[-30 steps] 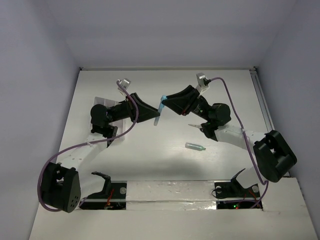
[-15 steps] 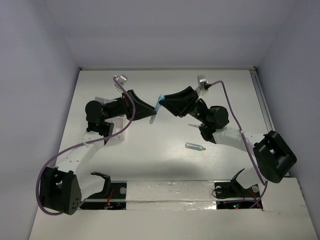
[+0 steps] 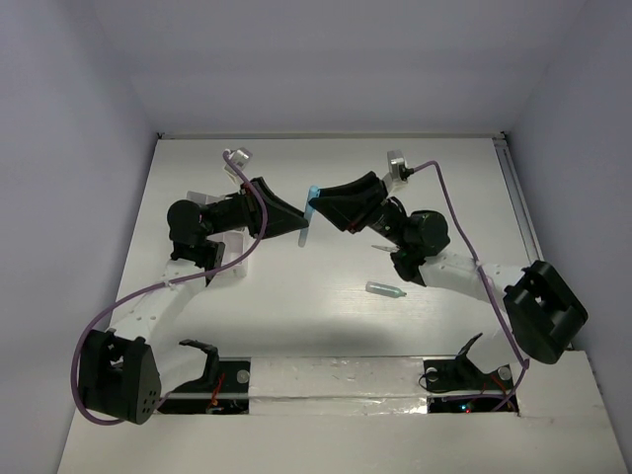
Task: Sort the stationery into containers
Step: Place the pen in the storage box.
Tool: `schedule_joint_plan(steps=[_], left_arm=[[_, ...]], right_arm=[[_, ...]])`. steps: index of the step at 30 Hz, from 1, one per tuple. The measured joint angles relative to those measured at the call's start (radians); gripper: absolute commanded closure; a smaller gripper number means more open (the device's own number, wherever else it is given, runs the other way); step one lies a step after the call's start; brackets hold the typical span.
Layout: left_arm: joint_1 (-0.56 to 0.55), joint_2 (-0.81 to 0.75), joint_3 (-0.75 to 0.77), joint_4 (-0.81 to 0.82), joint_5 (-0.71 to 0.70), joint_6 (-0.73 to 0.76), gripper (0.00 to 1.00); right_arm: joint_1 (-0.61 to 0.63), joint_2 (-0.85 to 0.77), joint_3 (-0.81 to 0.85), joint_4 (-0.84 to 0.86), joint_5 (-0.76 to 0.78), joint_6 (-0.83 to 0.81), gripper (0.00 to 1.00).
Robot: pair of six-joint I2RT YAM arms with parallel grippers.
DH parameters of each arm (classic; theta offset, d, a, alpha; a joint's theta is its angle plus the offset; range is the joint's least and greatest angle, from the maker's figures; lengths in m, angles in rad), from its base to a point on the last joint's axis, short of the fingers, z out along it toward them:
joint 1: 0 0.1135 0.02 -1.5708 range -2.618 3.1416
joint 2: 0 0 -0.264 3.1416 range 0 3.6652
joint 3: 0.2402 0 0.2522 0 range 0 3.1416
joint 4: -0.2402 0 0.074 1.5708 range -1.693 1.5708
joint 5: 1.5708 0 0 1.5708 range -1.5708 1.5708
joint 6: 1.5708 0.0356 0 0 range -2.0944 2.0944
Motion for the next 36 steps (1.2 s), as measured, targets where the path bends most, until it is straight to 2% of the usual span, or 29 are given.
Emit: schedule_joint_plan(steps=[2, 3, 4, 6, 7, 9, 10, 12, 13, 19, 22, 25, 31, 36], left_arm=[[0.000, 0.000, 0.000, 0.000, 0.000, 0.000, 0.97], [0.000, 0.000, -0.001, 0.002, 0.000, 0.000, 0.90], [0.000, -0.001, -0.004, 0.005, -0.006, 0.000, 0.74], [0.000, -0.008, -0.018, 0.007, -0.031, 0.001, 0.56], [0.000, -0.014, -0.026, 0.005, -0.076, 0.000, 0.43], [0.006, -0.047, -0.050, -0.010, -0.108, 0.018, 0.29], [0.006, -0.068, -0.057, -0.035, -0.130, 0.033, 0.17], [0.006, -0.120, -0.067, -0.108, -0.168, 0.081, 0.09], [0.006, -0.150, -0.071, -0.159, -0.185, 0.117, 0.02], [0.007, -0.364, -0.058, -0.576, -0.364, 0.382, 0.01], [0.006, -0.436, 0.004, -0.814, -0.499, 0.510, 0.01], [0.006, -0.475, 0.082, -0.980, -0.651, 0.609, 0.01], [0.006, -0.532, 0.208, -1.127, -0.959, 0.759, 0.01], [0.006, -0.602, 0.204, -1.140, -1.054, 0.811, 0.01]], right_arm=[[0.000, -0.003, 0.002, -0.005, 0.001, -0.001, 1.00], [0.001, -0.004, 0.005, -0.013, 0.001, -0.002, 1.00], [0.001, -0.005, 0.013, -0.026, 0.000, -0.003, 1.00], [0.008, 0.001, 0.035, -0.057, -0.012, -0.003, 1.00], [0.019, 0.007, 0.043, -0.091, -0.039, -0.006, 1.00], [0.038, 0.035, 0.053, -0.134, -0.058, -0.004, 1.00], [0.044, 0.053, 0.058, -0.164, -0.079, -0.002, 1.00], [0.055, 0.089, 0.072, -0.211, -0.095, 0.002, 1.00], [0.057, 0.105, 0.082, -0.228, -0.104, 0.003, 1.00], [0.040, 0.170, 0.159, -0.254, -0.150, 0.040, 1.00], [0.019, 0.212, 0.192, -0.241, -0.151, 0.059, 1.00], [0.001, 0.282, 0.220, -0.189, -0.151, 0.099, 1.00], [-0.006, 0.446, 0.255, -0.123, -0.160, 0.163, 1.00], [0.002, 0.582, 0.417, -0.130, -0.166, 0.171, 1.00]])
